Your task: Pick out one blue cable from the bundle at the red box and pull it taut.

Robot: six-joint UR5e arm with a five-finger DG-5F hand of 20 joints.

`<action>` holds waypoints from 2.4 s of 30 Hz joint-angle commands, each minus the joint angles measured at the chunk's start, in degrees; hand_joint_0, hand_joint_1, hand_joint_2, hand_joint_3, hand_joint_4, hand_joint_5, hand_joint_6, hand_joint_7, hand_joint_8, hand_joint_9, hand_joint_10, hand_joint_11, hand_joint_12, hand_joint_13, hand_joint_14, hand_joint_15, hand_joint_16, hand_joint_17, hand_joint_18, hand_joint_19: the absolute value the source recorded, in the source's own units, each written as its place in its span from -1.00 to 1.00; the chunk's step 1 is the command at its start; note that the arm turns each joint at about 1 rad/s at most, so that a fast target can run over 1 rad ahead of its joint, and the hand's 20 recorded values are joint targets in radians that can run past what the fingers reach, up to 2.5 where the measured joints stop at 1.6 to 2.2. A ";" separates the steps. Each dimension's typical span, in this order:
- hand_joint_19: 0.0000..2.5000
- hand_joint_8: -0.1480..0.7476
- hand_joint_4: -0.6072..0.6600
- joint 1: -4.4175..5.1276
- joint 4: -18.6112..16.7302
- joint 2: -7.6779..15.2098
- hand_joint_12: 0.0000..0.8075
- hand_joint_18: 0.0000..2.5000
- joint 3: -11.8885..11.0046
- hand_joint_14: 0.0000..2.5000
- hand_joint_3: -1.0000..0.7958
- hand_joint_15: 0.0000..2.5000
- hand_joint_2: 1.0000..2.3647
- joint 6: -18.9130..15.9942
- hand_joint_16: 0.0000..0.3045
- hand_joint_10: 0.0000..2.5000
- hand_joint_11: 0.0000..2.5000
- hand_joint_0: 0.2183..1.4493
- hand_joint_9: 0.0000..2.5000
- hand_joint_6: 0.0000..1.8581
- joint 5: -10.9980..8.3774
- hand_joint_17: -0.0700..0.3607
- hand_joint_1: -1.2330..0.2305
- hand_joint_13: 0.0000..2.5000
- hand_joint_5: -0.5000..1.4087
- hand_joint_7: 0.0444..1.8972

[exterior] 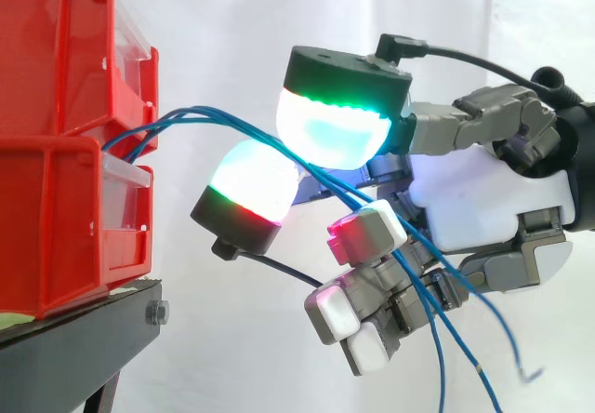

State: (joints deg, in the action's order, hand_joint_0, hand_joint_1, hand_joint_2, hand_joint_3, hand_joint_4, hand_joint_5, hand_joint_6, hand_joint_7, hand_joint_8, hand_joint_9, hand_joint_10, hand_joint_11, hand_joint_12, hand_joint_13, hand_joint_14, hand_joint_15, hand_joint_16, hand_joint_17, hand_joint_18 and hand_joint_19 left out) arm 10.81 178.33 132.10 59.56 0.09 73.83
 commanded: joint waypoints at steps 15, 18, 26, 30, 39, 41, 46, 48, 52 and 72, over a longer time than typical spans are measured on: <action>-0.51 -0.07 -0.29 -0.09 0.00 0.00 -0.13 -0.39 0.03 -0.98 -0.44 -0.50 -1.00 0.00 -0.69 -0.97 -0.29 -0.22 0.03 0.00 0.00 -0.19 -0.58 -0.26 -0.57 0.09; -0.51 -0.09 -0.26 -0.09 0.00 0.00 -0.14 -0.39 0.03 -0.98 -0.44 -0.50 -1.00 0.00 -0.70 -0.97 -0.29 -0.28 0.05 -0.01 0.00 -0.19 -0.57 -0.26 -0.56 0.09; -0.49 -0.19 -0.45 -0.09 0.00 0.00 -0.16 -0.39 0.03 -0.98 -0.44 -0.49 -1.00 0.00 -0.70 -0.97 -0.33 -0.44 0.11 -0.05 0.00 -0.20 -0.27 -0.22 -0.52 0.08; -0.48 -0.22 -0.44 -0.09 0.00 0.00 -0.16 -0.40 0.03 -0.98 -0.44 -0.50 -1.00 0.00 -0.70 -0.97 -0.36 -0.39 0.13 -0.07 -0.09 -0.20 -0.28 -0.22 -0.51 0.04; -0.50 -0.02 -0.20 -0.09 0.00 0.00 0.01 -0.40 0.03 -0.98 -0.10 -0.51 -0.98 0.00 -0.62 -0.98 -0.37 -0.40 0.02 -0.07 0.00 -0.07 -0.39 -0.25 -0.56 -0.04; -0.49 -0.05 -0.14 -0.09 0.00 0.00 -0.04 -0.45 0.03 -0.98 -0.10 -0.50 -0.98 0.00 -0.65 -0.97 -0.34 -0.35 -0.04 -0.04 0.00 -0.12 -0.47 -0.30 -0.58 -0.07; -0.51 -0.08 -0.31 -0.26 0.00 0.00 -0.10 -0.47 0.03 -0.98 -0.42 -0.51 -1.00 0.09 -0.68 -0.97 -0.30 -0.10 -0.06 0.01 0.00 -0.17 -0.55 -0.34 -0.60 0.07; -0.53 -0.08 -0.37 -0.26 0.09 0.00 -0.11 -0.44 0.03 -0.98 -0.44 -0.51 -1.00 0.09 -0.68 -0.97 -0.30 -0.08 -0.03 0.02 0.00 -0.17 -0.56 -0.32 -0.59 0.18; -0.53 -0.09 -0.31 -0.35 0.88 0.00 -0.12 -0.42 0.03 -0.98 -0.44 -0.51 -1.00 0.09 -0.69 -0.97 -0.27 -0.17 0.04 0.02 0.00 -0.19 -0.60 -0.29 -0.56 0.20; -0.51 -0.21 -0.54 -0.97 1.58 0.00 -0.22 -0.39 0.03 -0.98 -0.44 -0.52 -1.00 0.09 -0.73 -0.97 -0.37 -0.34 0.17 -0.08 0.26 -0.25 -0.58 -0.22 -0.50 0.15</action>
State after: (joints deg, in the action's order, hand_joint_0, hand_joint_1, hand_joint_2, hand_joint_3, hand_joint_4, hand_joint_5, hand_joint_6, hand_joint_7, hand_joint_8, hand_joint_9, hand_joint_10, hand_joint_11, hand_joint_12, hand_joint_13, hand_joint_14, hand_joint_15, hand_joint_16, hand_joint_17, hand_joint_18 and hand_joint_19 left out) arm 9.94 179.83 132.07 59.60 0.18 73.93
